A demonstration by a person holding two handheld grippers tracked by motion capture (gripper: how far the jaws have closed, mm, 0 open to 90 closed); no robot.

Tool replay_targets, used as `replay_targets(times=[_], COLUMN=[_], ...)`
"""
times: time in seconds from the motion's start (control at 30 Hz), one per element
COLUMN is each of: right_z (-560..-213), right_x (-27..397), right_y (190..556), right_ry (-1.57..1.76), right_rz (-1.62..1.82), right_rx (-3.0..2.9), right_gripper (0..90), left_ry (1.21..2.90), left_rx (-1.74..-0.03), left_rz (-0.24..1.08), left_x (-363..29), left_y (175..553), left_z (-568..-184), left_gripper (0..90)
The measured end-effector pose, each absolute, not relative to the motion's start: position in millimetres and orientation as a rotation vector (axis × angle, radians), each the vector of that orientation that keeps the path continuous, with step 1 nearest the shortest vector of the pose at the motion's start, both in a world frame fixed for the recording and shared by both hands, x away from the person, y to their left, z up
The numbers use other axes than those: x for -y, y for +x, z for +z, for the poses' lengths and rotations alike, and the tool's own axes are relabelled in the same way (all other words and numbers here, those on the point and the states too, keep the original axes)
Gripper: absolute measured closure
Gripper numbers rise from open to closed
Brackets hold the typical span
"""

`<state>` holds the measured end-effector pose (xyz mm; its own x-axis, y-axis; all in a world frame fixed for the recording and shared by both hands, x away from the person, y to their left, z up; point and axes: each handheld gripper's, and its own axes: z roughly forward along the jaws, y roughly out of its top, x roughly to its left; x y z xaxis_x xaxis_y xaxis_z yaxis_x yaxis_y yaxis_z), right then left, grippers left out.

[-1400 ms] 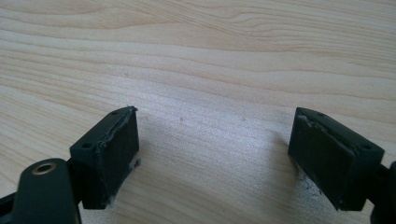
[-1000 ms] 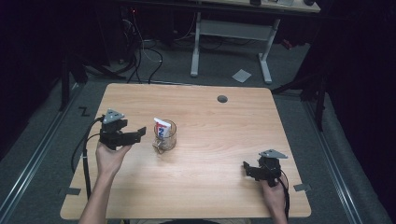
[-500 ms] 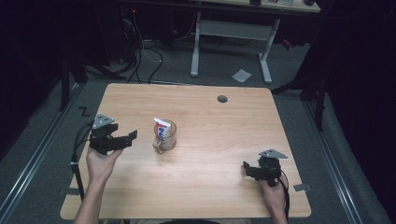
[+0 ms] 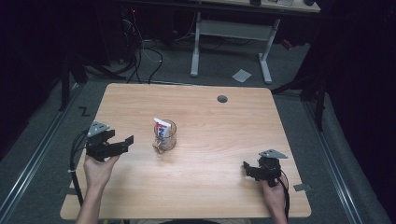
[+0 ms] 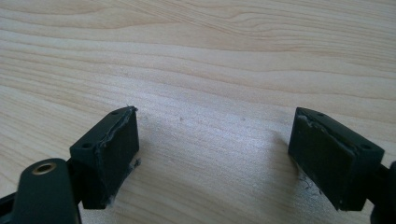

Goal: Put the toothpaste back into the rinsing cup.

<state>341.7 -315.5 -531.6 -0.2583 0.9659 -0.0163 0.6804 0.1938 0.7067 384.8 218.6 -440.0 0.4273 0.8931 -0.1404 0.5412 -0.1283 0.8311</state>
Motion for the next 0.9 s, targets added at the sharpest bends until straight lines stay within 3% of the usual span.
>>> replay_targets(times=[0.9], right_z=[-532], right_x=[316], right_y=[342], right_ry=[1.534], right_rz=[0.818], right_rx=[-2.012], right_gripper=[16.0], left_ry=[1.797], left_rx=[-1.296], left_rz=[0.474], left_x=[-225], left_y=[371], left_z=[-475], left_gripper=[21.2])
